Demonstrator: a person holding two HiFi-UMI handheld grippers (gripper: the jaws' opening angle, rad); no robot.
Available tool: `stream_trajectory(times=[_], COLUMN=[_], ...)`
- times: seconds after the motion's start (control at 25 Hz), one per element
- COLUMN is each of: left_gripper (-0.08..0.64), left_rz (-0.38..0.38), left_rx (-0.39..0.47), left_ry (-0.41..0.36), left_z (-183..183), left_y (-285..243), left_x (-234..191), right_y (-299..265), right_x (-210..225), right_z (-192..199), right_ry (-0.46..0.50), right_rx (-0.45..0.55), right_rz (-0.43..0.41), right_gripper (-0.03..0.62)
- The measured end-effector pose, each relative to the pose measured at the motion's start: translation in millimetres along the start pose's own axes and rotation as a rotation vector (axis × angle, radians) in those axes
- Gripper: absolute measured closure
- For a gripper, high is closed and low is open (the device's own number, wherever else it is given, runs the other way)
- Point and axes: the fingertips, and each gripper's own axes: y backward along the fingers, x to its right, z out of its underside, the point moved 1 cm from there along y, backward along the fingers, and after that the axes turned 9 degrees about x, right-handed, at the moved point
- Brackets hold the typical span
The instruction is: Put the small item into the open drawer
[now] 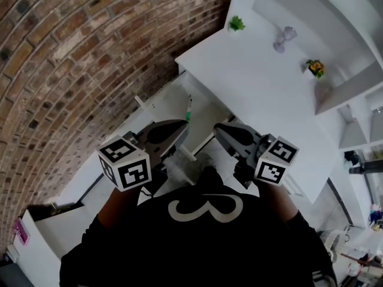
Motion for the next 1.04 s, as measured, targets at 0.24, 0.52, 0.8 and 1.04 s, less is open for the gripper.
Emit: stream_trajectory(times=[0.24, 0.52, 0.8, 1.04], left_gripper=[0.557, 0.557, 0.555, 0.557], left_rz=[0.022, 0.001, -0.005, -0.009], left_rx=[0.000, -0.012, -0.019, -0.019], left_ry=[-0.022, -0.060, -0.037, -0.028], left_z=[0, 8, 11, 12], left_y=[12, 14, 9, -8], left_x=[15, 23, 23, 19], right_y=[1, 8, 11, 17], right_x=[-21, -26, -22, -6], right_z=[0, 2, 1, -6], right_ry=[0.047, 0.038, 0.030, 0.025], right_rx=[0.025, 0.031, 0.031, 0.036], right_rz=[-0.028, -0.034, -0.034, -0.032], right_gripper=[0.584, 0.584, 0.584, 0.584])
